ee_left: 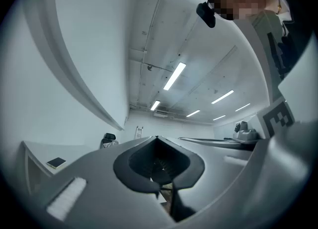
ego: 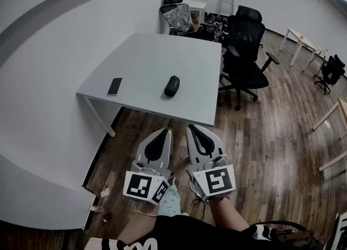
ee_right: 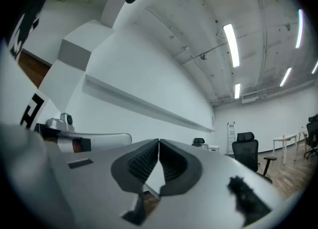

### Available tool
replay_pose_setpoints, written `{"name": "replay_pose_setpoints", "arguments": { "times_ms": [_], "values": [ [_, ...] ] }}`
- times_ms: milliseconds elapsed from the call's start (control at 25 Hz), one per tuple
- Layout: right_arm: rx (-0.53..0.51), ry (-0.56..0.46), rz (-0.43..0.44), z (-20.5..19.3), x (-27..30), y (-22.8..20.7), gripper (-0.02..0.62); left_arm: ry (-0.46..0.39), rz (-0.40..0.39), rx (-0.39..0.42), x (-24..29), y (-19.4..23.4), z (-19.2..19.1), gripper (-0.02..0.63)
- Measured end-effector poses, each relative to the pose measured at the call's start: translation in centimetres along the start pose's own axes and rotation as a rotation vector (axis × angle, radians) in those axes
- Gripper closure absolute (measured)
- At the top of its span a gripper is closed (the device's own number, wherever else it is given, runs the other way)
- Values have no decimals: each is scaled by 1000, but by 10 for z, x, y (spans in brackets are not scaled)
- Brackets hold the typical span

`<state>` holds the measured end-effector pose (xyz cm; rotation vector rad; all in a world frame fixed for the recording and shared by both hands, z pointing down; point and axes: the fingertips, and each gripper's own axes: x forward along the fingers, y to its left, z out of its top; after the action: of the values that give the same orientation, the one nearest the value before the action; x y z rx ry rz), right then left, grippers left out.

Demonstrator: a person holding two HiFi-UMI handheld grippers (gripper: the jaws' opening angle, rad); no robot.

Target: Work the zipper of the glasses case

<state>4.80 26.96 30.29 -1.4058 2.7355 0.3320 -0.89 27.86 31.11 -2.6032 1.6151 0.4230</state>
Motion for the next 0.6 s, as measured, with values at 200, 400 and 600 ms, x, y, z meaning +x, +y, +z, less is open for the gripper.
{"name": "replay_pose_setpoints", "arguments": {
  "times_ms": [200, 400, 600],
  "values": [
    [9, 30, -24, -13, 42, -24, 586, 1, 8, 2, 39, 31, -14, 603],
    [-12, 8, -18, -34, 110, -57, 587, 1, 2, -3, 101, 80, -36, 603],
    [-41, 12, -33, -66, 206, -100, 586, 3, -45, 3, 190, 145, -57, 603]
  ]
}}
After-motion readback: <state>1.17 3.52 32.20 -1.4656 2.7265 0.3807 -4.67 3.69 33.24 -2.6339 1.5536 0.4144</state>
